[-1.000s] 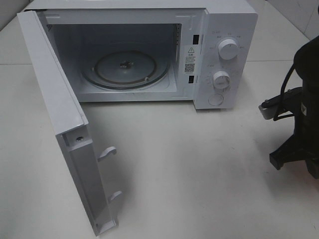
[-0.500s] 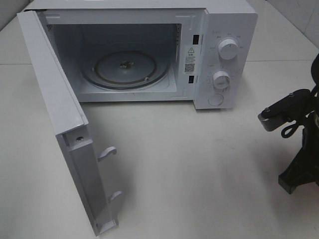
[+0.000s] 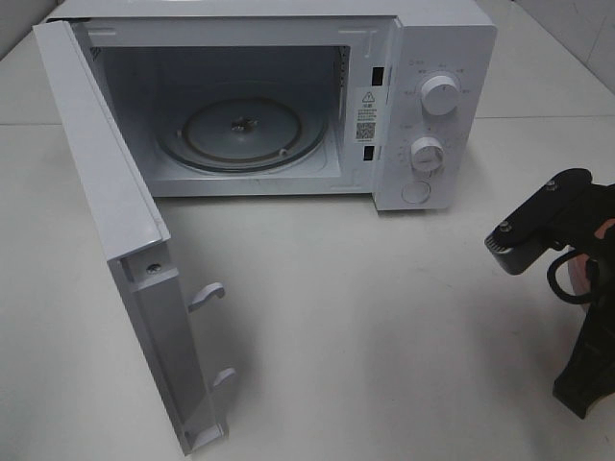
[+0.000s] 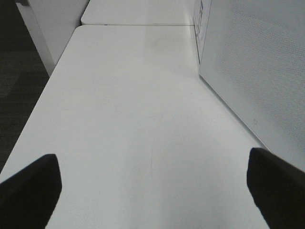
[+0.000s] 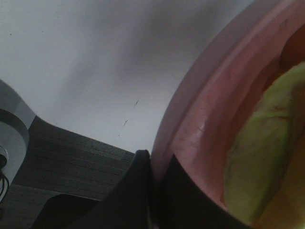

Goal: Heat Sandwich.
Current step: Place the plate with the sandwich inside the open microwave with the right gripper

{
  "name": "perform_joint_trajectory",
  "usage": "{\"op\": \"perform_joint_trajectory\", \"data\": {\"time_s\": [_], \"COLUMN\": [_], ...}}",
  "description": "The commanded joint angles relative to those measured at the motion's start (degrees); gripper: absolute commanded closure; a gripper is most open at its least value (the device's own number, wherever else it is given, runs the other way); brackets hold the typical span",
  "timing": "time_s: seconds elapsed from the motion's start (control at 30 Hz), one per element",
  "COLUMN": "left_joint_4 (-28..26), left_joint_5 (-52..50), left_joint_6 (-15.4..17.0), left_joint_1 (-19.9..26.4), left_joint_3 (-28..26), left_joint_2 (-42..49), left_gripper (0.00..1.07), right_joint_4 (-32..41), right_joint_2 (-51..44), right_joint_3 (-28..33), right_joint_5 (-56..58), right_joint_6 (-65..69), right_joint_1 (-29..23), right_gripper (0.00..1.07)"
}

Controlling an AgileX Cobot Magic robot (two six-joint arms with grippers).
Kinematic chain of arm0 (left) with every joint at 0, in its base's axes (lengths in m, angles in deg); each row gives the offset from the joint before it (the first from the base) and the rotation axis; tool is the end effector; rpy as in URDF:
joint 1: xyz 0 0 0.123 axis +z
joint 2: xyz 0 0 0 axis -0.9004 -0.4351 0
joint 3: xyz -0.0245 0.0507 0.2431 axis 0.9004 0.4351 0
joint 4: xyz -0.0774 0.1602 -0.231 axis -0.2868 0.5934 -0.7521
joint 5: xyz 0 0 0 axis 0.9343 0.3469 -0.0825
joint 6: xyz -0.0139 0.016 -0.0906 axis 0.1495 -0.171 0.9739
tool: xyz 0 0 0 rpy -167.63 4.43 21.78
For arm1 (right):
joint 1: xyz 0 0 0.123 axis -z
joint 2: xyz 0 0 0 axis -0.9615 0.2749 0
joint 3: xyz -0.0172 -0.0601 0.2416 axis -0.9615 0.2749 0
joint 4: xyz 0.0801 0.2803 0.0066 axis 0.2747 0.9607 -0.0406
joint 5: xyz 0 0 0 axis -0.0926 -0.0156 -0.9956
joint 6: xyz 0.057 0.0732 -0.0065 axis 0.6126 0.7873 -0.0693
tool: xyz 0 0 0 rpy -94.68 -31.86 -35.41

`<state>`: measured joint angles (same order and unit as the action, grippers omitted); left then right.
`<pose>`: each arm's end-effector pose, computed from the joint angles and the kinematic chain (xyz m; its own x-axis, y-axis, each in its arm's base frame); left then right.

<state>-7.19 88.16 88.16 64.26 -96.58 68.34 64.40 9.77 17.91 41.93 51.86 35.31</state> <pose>0.0690 0.0001 0.2967 -0.4340 0.0066 -0.9009 0.0021 1.0000 0.0063 0.2033 0.1253 0.1540 -0.8455 -0.5340 0.0029 -0.5067 0.8004 -0.3204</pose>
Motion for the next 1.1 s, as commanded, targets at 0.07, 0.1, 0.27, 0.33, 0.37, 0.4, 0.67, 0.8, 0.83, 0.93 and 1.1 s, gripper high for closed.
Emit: {"op": "perform_joint_trajectory", "data": {"time_s": [0.07,0.1,0.27,0.33,0.37,0.4,0.67,0.8,0.83,0.93,1.1], "left_joint_4": [0.0,0.0,0.0,0.0,0.0,0.0,0.0,0.0,0.0,0.0,0.0], "left_joint_5": [-0.3,-0.3,-0.3,-0.3,-0.3,-0.3,-0.3,-0.3,-0.3,-0.3,-0.3], "left_joint_6": [0.1,0.1,0.1,0.1,0.1,0.1,0.1,0.1,0.1,0.1,0.1], "left_joint_1": [0.2,0.2,0.2,0.2,0.2,0.2,0.2,0.2,0.2,0.2,0.2], "left_joint_3": [0.2,0.2,0.2,0.2,0.2,0.2,0.2,0.2,0.2,0.2,0.2], "left_joint_2": [1.4,1.4,1.4,1.4,1.4,1.4,1.4,1.4,1.4,1.4,1.4], "left_gripper": [0.01,0.01,0.01,0.01,0.01,0.01,0.01,0.01,0.01,0.01,0.01], "right_joint_4": [-1.0,-1.0,-0.9,-0.9,-0.9,-0.9,-0.9,-0.9,-0.9,-0.9,-0.9], "right_joint_2": [-1.5,-1.5,-1.7,-1.7,-1.7,-1.7,-1.7,-1.7,-1.7,-1.7,-1.7], "right_joint_3": [0.2,0.2,0.2,0.2,0.2,0.2,0.2,0.2,0.2,0.2,0.2], "right_joint_5": [2.9,2.9,4.0,4.0,4.0,4.0,4.0,4.0,4.0,4.0,4.0], "right_joint_6": [0.3,0.3,0.4,0.4,0.4,0.4,0.2,-0.2,-0.7,-1.7,-5.3], "right_joint_1": [-4.8,-4.8,-9.0,-10.7,-10.7,-12.4,-20.9,-23.5,-25.3,-26.8,-30.1], "right_gripper": [1.07,1.07,1.07,1.07,1.07,1.07,1.07,1.07,1.07,1.07,1.07]}}
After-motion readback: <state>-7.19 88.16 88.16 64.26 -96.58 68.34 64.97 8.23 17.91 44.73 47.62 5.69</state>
